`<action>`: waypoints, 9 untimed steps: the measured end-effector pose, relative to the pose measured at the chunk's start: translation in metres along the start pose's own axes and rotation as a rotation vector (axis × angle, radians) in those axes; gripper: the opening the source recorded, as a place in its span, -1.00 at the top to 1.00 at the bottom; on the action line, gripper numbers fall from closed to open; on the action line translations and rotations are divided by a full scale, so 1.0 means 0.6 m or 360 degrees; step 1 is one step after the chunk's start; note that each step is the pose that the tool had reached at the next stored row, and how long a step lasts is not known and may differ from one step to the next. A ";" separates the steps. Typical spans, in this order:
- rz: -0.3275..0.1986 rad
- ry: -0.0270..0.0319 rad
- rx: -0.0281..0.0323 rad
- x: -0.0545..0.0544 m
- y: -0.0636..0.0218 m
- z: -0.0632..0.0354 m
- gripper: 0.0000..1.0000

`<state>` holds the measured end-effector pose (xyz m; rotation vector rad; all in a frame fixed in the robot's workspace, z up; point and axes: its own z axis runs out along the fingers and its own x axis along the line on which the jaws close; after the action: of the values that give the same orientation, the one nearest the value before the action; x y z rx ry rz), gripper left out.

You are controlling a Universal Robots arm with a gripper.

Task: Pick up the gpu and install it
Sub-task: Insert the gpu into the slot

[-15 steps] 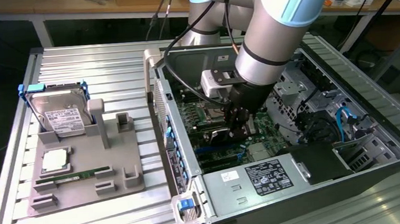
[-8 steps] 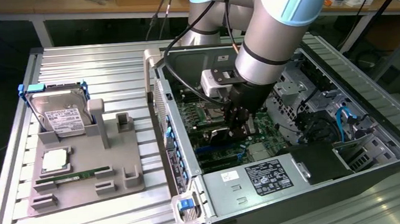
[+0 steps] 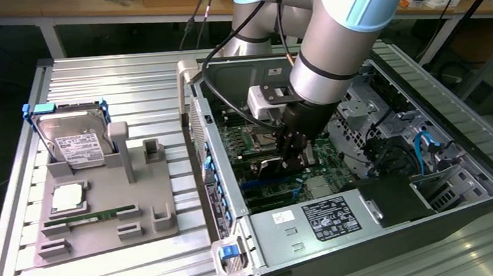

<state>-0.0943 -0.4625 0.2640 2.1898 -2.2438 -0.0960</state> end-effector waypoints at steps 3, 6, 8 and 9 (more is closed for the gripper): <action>-0.0002 0.00001 0.00013 0.000 0.000 0.000 0.46; -0.0003 0.00002 0.00047 0.000 0.002 0.000 0.46; -0.0005 0.00004 0.00121 0.000 0.003 0.000 0.46; -0.0006 0.00003 0.00152 0.000 0.003 0.000 0.46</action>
<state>-0.0964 -0.4625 0.2641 2.1984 -2.2452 -0.0852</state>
